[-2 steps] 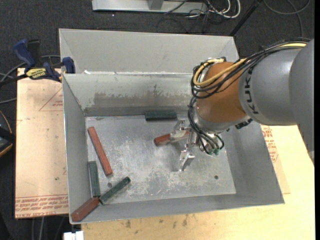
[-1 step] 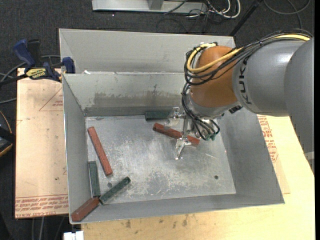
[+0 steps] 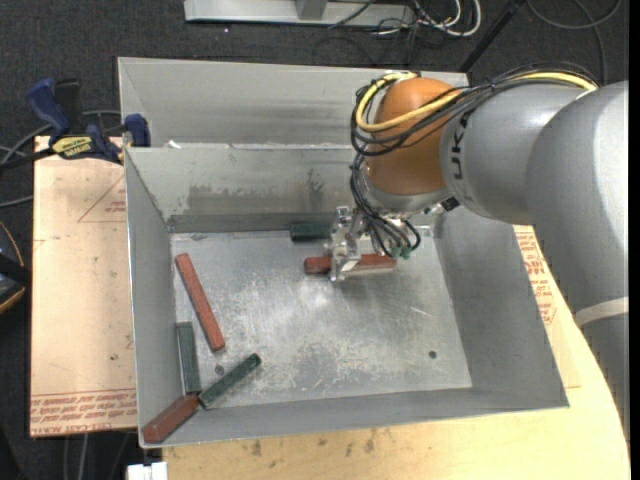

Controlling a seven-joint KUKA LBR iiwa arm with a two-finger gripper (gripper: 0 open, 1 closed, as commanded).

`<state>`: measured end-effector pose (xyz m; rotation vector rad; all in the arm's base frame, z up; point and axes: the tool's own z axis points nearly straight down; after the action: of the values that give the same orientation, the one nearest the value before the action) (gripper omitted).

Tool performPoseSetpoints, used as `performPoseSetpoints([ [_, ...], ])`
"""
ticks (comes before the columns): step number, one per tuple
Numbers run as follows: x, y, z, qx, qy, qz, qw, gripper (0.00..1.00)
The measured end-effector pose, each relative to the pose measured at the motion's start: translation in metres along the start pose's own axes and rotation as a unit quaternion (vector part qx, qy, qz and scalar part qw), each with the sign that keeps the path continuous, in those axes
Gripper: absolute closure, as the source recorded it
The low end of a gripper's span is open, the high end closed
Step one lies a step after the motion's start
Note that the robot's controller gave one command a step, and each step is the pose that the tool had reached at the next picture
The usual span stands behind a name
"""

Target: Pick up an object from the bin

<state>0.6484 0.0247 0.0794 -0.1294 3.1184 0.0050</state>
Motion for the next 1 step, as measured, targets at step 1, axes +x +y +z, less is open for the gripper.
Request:
performPoseSetpoints([
  [1,0.0,0.0,0.0,0.0,0.0,0.0,1.0,1.0],
])
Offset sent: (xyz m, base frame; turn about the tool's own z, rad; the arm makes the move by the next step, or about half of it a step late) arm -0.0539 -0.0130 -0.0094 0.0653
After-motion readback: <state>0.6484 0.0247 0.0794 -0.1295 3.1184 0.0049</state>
